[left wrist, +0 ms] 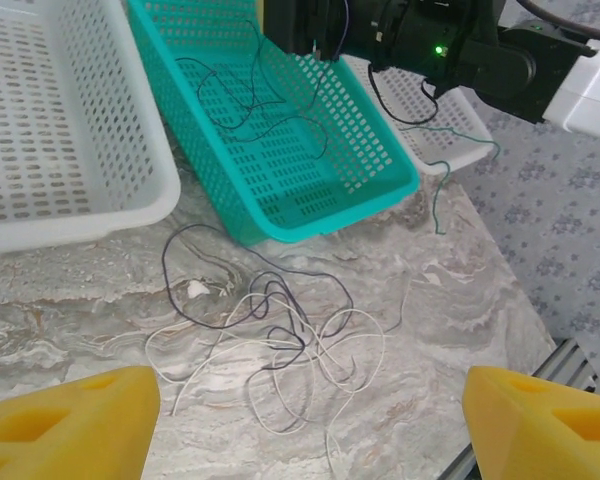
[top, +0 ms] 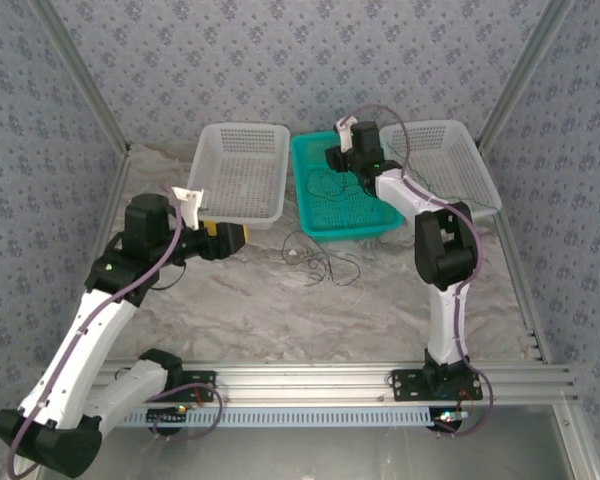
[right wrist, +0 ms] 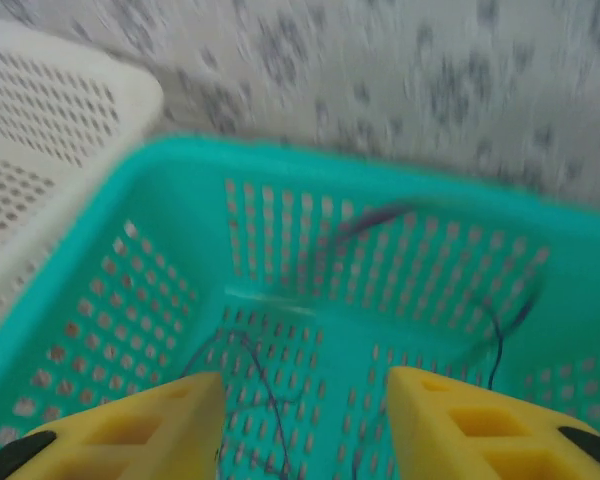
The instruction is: Untangle the cables
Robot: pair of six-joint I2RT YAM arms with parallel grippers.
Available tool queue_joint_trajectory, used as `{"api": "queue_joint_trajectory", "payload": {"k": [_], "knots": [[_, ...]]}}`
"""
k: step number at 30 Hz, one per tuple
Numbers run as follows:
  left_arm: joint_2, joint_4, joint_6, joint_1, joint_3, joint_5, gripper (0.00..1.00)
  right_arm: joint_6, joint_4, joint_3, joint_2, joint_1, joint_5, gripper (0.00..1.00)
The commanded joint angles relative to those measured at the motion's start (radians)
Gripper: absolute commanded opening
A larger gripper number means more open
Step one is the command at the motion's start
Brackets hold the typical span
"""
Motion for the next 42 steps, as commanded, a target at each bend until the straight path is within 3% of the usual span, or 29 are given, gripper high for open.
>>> {"api": "queue_joint_trajectory", "payload": {"k": [1, 5, 8, 11, 14, 20, 24, 25, 29, 31, 37, 40, 42], "knots": [[0.056, -0.002, 0.048, -0.007, 0.023, -0.019, 0.79, 0.114, -0.22, 0.135, -0.022, -0.007, 0.08, 0.51], [0.156, 0.046, 0.07, -0.019, 0.007, -0.029, 0.8, 0.154, -0.577, 0.334, 0.016, -0.005, 0.173, 0.54], [0.225, 0.07, 0.074, -0.055, 0.023, -0.035, 0.8, 0.057, -0.89, 0.514, 0.097, 0.033, 0.371, 0.57], [0.279, 0.089, 0.094, -0.094, 0.044, -0.056, 0.8, -0.098, -1.052, 0.548, 0.154, 0.087, 0.51, 0.59], [0.339, 0.113, 0.101, -0.112, 0.067, -0.052, 0.8, -0.18, -1.143, 0.535, 0.174, 0.116, 0.525, 0.65], [0.424, 0.165, 0.121, -0.145, 0.091, -0.032, 0.8, -0.137, -1.226, 0.527, 0.135, 0.117, 0.289, 0.8], [0.448, 0.185, 0.115, -0.163, 0.089, -0.002, 0.81, -0.109, -1.198, 0.485, 0.07, 0.113, 0.244, 0.84], [0.45, 0.196, 0.113, -0.17, 0.084, 0.003, 0.81, -0.104, -1.203, 0.488, 0.063, 0.109, 0.239, 0.8], [0.458, 0.266, 0.089, -0.174, 0.072, 0.039, 0.81, -0.105, -1.246, 0.534, 0.077, 0.102, 0.178, 0.52], [0.467, 0.293, 0.083, -0.176, 0.071, 0.043, 0.81, -0.083, -1.23, 0.53, 0.06, 0.097, 0.097, 0.49], [0.457, 0.375, 0.057, -0.193, 0.012, 0.002, 0.81, 0.046, -0.985, 0.347, -0.166, 0.061, -0.099, 0.8], [0.458, 0.413, 0.033, -0.197, -0.019, 0.007, 0.81, 0.126, -0.883, 0.275, -0.239, -0.027, -0.36, 0.8], [0.456, 0.426, 0.028, -0.201, -0.027, 0.005, 0.81, 0.195, -0.823, 0.224, -0.282, -0.057, -0.435, 0.8]]}}
